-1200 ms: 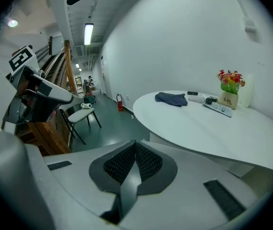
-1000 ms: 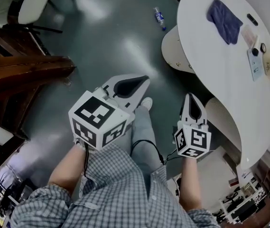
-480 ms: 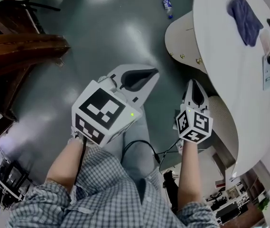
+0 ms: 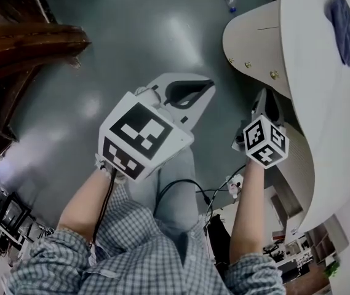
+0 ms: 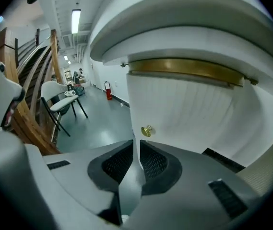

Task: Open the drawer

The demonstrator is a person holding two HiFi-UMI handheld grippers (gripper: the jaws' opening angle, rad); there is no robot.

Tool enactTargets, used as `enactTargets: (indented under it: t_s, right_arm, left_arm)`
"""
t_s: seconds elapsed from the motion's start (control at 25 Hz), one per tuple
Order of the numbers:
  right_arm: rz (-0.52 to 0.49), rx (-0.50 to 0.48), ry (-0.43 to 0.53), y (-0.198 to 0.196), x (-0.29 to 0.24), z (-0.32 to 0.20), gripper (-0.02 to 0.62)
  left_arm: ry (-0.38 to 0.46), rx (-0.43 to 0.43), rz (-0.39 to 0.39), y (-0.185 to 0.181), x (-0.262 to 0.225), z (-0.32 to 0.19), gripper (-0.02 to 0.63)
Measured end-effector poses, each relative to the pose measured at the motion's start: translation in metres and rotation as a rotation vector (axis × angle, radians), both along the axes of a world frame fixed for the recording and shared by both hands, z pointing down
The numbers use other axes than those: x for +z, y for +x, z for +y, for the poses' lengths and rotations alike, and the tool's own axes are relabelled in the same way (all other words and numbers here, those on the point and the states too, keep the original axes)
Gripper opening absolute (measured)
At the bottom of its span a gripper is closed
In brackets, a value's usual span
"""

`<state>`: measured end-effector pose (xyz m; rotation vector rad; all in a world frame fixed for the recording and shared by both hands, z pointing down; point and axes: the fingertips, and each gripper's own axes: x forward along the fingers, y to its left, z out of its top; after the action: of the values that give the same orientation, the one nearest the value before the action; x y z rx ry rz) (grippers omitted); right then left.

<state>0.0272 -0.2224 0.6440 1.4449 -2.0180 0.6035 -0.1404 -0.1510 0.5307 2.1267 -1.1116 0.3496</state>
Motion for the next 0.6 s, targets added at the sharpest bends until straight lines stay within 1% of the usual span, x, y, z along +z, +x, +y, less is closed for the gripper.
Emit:
enactTargets:
  t_s: [0.12,0.16,0.2,0.24,0.36,0.6]
  right_arm:
    - [0.006,0.028,0.004,0.002,0.011,-0.009,0.012]
    - [0.005,0.033,0.007,0.001,0.015,-0.012,0.022]
    - [0.003,0.037,0.009,0.0,0.017,-0.014,0.054]
    - [0.002,0.043,0.011,-0.001,0.02,-0.016,0.074]
    - [0.001,0.069,0.019,0.002,0.024,-0.023,0.098]
    - [-0.011,0.103,0.038,0.005,0.024,-0.035,0.11]
  left_arm:
    - [-0.004,-0.006,-0.005,-0.003,0.012,0.0,0.003]
    - [-0.007,-0.008,-0.004,-0.005,0.016,0.001,0.003]
    - [-0.01,-0.008,-0.003,-0.006,0.02,0.002,0.003]
    - [-0.013,-0.008,-0.003,-0.007,0.023,0.003,0.003]
    - [-0.021,-0.004,-0.003,-0.008,0.029,0.006,0.003]
    - [-0.039,-0.015,0.01,-0.009,0.033,0.013,0.003]
